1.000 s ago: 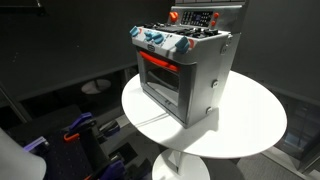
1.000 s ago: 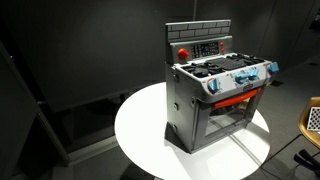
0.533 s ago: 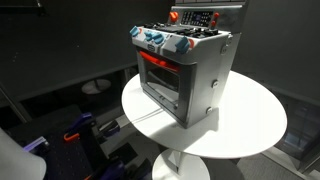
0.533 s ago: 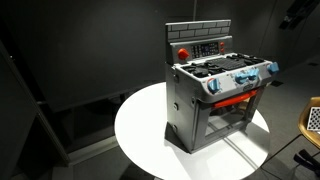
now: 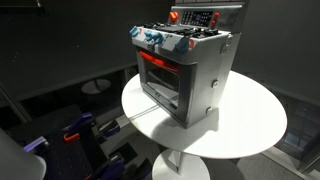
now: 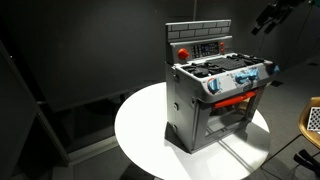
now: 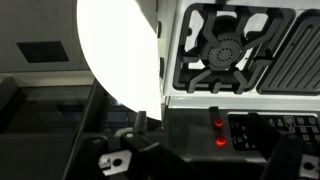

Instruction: Press the orange button on the stove

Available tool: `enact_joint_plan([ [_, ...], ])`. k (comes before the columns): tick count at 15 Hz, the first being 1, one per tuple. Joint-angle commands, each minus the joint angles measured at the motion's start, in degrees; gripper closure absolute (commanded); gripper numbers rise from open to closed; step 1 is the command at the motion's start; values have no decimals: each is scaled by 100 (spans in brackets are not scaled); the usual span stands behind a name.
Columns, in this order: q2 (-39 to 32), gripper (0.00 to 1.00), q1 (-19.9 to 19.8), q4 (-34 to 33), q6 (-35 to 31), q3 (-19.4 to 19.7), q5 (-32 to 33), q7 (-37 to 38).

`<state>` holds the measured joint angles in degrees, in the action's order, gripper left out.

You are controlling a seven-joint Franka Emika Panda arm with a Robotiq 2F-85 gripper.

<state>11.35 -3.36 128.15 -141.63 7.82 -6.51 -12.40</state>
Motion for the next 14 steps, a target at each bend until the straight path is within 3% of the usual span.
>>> enact_joint_plan([
  [1,-57,0,-11,-32,-40,-29,7,36],
  [5,-116,0,-15,-91,-45,-39,6,75],
  [11,-546,0,-49,-97,-1215,-139,243,350],
  [14,-806,0,-36,-144,-1475,-190,247,457],
])
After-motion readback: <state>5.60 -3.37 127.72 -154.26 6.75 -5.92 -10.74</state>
